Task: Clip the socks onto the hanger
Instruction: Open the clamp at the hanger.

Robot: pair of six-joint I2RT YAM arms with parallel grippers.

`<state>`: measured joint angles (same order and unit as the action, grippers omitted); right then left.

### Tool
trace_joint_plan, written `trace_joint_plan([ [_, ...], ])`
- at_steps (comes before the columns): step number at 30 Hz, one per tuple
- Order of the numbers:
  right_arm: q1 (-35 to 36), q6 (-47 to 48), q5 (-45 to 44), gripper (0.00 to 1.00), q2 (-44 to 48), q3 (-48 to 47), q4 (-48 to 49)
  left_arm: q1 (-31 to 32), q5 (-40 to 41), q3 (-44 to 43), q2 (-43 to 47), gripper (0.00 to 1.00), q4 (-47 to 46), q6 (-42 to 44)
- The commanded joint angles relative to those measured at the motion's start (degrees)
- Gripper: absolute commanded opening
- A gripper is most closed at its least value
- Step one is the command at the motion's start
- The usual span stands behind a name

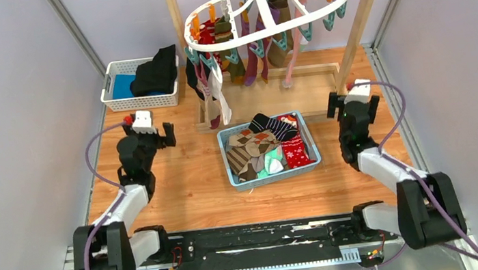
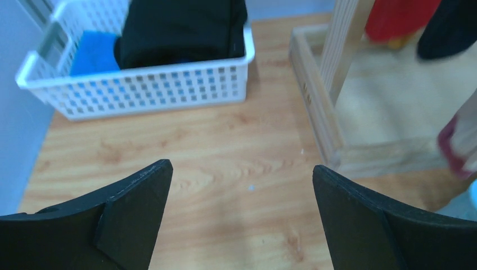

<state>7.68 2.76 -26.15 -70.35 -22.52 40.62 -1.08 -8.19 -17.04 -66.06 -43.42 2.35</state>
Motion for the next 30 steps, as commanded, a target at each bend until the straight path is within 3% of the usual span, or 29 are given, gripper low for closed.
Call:
trace_joint_plan([
  [1, 0.71, -10.75, 2.25, 0.93, 5.28, -8.71, -19.03, 0.02, -2.21, -10.62, 4.99, 1.0, 24.89, -0.92],
  [5, -0.13, -27.85, 4.53, 0.93, 5.1, -15.32, -31.08, -0.36, -5.01, -20.82, 4.49, 1.0, 43.52, -1.82],
  [9, -0.33, -24.77, 21.25, 0.93, 3.25, -20.69, -36.64, -0.39, -5.28, -28.19, 4.75, 1.0, 55.28, -1.4],
  [11, 1.8, -23.61, 24.0, 0.88, 3.4, -21.85, -37.93, -0.49, -5.49, -30.08, 5.36, 1.0, 58.91, -1.54],
  [18, 16.44, -15.6, 24.72, 0.74, -0.16, -25.41, -40.22, -1.24, -10.45, -33.48, 5.98, 1.0, 66.01, -2.02],
  [21, 21.04, -12.93, 25.22, 0.73, -4.44, -27.99, -40.38, -1.2, -10.98, -33.98, 6.48, 1.0, 67.84, -2.0],
  [30, 26.65, -10.23, 28.97, 0.71, -16.88, -34.98, -41.15, -1.2, -14.26, -35.89, 8.12, 1.0, 73.3, -0.78],
])
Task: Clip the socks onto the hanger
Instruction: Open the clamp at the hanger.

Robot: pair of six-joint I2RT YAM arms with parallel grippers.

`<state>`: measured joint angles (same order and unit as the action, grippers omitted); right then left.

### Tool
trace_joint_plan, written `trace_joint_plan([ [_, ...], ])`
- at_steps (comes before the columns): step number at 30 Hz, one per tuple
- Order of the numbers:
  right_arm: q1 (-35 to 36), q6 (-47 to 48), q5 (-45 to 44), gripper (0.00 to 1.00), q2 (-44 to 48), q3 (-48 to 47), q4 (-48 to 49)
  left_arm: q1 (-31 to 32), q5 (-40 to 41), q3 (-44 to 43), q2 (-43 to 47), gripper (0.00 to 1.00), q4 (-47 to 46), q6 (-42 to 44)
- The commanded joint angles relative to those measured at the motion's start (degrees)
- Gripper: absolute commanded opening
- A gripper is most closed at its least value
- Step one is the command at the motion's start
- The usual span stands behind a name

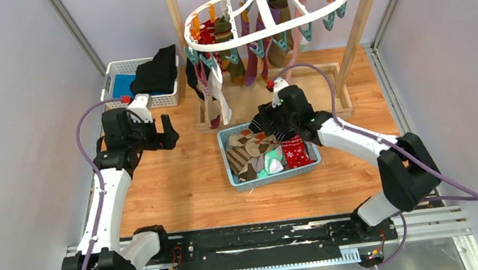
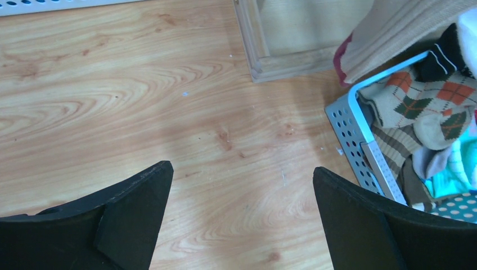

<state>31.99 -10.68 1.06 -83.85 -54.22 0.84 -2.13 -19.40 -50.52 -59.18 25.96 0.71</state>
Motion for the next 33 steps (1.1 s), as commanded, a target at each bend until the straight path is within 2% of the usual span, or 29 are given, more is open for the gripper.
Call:
trace_joint_plan([
  [1, 3.02, 3.73, 1.84, 0.7, -4.67, -4.25, -1.37, -0.23, -3.35, -2.47, 1.3, 1.0, 4.33, 0.87],
  [7, 6.45, 7.31, -0.85, 0.67, -11.2, -9.59, -2.4, -0.17, -4.36, -2.47, 1.77, 1.0, 5.83, 1.45],
  [16, 7.39, 8.4, -8.32, 0.6, -15.18, -10.86, -2.05, -0.22, -5.82, -3.03, 2.6, 1.0, 6.89, 1.26],
  [19, 8.33, 8.78, -10.83, 0.54, -15.51, -10.68, -1.78, -0.2, -6.08, -3.35, 2.73, 1.0, 7.31, 0.97],
  [21, 8.82, 9.11, -12.05, 0.44, -15.41, -10.56, -1.77, -0.22, -6.19, -3.31, 2.85, 1.0, 7.5, 0.93],
  [23, 9.54, 9.06, -13.26, 0.4, -14.4, -10.14, -1.65, -0.18, -6.37, -3.16, 2.94, 1.0, 7.89, 1.04],
  [24, 9.8, 9.0, -13.19, 0.42, -13.46, -9.75, -1.4, -0.17, -6.43, -3.24, 2.93, 1.0, 8.07, 1.05],
  [28, 10.37, 8.11, -11.59, 0.59, -5.67, -5.04, 3.14, -0.24, -7.96, -4.42, 2.84, 1.0, 9.28, 1.09],
  [33, 10.36, 6.99, -3.04, 0.72, 8.83, -0.17, 6.0, -0.15, -10.72, -6.71, 2.92, 1.0, 10.63, 0.18],
])
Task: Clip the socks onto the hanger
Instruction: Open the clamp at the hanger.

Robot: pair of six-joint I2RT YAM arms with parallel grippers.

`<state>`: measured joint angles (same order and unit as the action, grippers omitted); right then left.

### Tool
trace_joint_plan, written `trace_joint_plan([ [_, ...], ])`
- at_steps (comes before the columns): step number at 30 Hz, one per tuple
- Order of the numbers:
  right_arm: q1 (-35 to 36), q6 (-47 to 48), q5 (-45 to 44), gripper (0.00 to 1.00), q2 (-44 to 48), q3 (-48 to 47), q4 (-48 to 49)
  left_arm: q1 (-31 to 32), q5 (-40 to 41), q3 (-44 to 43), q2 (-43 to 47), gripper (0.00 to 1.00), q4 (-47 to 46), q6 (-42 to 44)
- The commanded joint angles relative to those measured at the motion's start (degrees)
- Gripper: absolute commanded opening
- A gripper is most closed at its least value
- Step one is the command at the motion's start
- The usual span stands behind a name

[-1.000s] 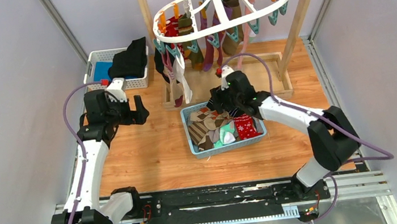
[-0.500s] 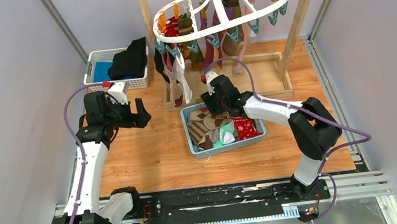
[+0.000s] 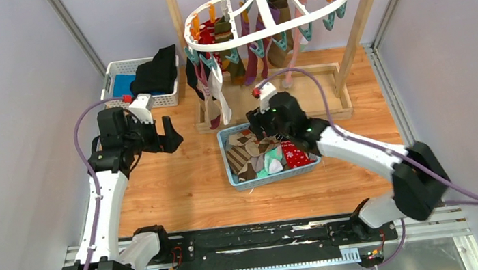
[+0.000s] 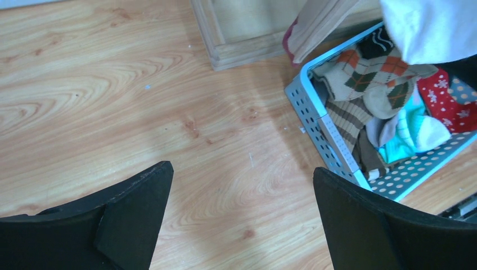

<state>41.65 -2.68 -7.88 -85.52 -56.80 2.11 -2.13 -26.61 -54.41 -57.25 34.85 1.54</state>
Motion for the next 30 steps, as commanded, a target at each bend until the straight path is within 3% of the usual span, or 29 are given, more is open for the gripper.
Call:
trace_joint_plan([
  [1, 0.6, -1.01, 8.51, 0.75, 13.5, 3.11, 5.49, -0.18, -4.09, -3.15, 1.12, 1.0, 1.81, -1.0],
  [4, 0.07, -2.59, 13.6, 0.86, 20.71, 5.02, 11.0, -0.17, -5.97, -3.88, 1.55, 1.0, 2.07, -1.19],
  [9, -4.61, -10.68, 27.1, 0.88, 23.02, 0.8, 15.65, -0.23, -6.96, -4.79, 2.69, 1.0, 2.81, -1.2],
  [14, -7.93, -19.1, 34.78, 0.88, 18.81, -3.4, 23.31, -0.21, -7.28, -5.89, 4.02, 1.0, 4.34, -1.25],
  [20, -11.82, -34.89, 41.27, 0.89, 12.41, -3.84, 40.5, -0.22, -8.73, -6.2, 5.69, 1.0, 4.5, -3.01],
  [25, -14.14, -50.71, 42.27, 0.89, 5.49, -2.78, 59.99, -0.19, -9.18, -5.97, 6.27, 1.0, 4.76, -2.86],
  [30, -14.93, -59.8, 41.87, 0.89, -0.74, -4.31, 71.89, -0.17, -9.81, -6.1, 6.93, 1.0, 4.97, -2.65],
])
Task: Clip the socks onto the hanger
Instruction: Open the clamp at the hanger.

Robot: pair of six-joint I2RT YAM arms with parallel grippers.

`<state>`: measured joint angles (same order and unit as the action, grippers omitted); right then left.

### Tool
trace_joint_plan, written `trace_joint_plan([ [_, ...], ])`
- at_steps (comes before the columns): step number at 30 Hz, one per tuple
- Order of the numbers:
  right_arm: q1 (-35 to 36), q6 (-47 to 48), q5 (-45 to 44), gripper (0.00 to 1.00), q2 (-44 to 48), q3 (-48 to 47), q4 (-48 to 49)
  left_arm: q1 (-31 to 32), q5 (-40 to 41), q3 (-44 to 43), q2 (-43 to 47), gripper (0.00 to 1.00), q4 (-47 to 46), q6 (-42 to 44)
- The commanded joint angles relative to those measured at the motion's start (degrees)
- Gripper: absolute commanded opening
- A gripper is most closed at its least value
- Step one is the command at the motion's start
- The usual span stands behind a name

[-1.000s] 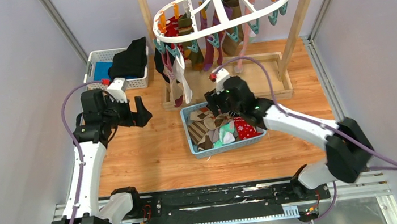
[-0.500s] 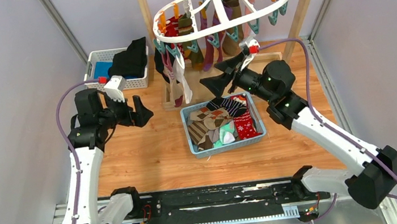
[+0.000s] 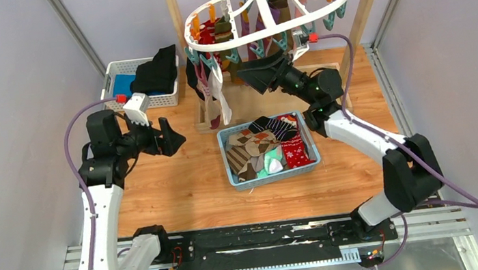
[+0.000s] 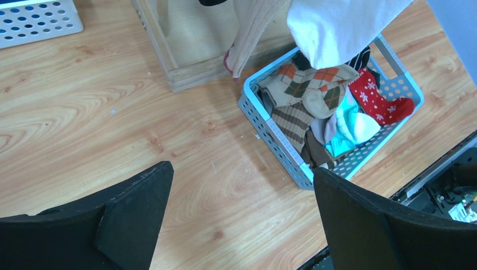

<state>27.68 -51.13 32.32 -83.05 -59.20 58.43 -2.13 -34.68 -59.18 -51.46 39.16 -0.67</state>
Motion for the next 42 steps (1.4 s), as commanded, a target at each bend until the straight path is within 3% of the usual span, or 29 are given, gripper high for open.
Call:
trace_joint_plan([
  [1, -0.97, -12.21, 1.51, 0.89, -4.05, -2.44, 16.4, -0.21, -1.73, -1.37, 1.29, 1.0, 0.67, -0.39],
  [7, -1.11, -16.78, -2.05, 0.87, -9.09, -3.79, 24.19, -0.16, -1.86, -1.55, 2.08, 1.0, 1.02, -0.23],
  [12, -0.99, -23.64, -3.39, 0.79, -14.61, -7.62, 32.95, -0.18, -1.49, -2.54, 2.48, 1.0, 2.88, 0.64],
  [19, 0.35, -23.31, -2.42, 0.73, -15.57, -9.01, 33.05, -0.22, -0.55, -3.26, 3.71, 1.0, 4.35, 3.05],
  [27, 1.23, -23.36, -1.72, 0.56, -15.4, -9.86, 33.05, -0.16, -1.62, -3.58, 4.12, 1.0, 4.28, 1.58],
  [33, 2.93, -22.62, -1.33, 0.53, -14.93, -8.87, 33.06, -0.24, -1.89, -4.36, 4.13, 1.0, 4.35, 0.97],
  [42, 3.14, -20.78, -4.3, 0.31, -10.07, -2.91, 33.06, -0.2, -1.95, -4.8, 4.52, 1.0, 4.33, 0.97],
])
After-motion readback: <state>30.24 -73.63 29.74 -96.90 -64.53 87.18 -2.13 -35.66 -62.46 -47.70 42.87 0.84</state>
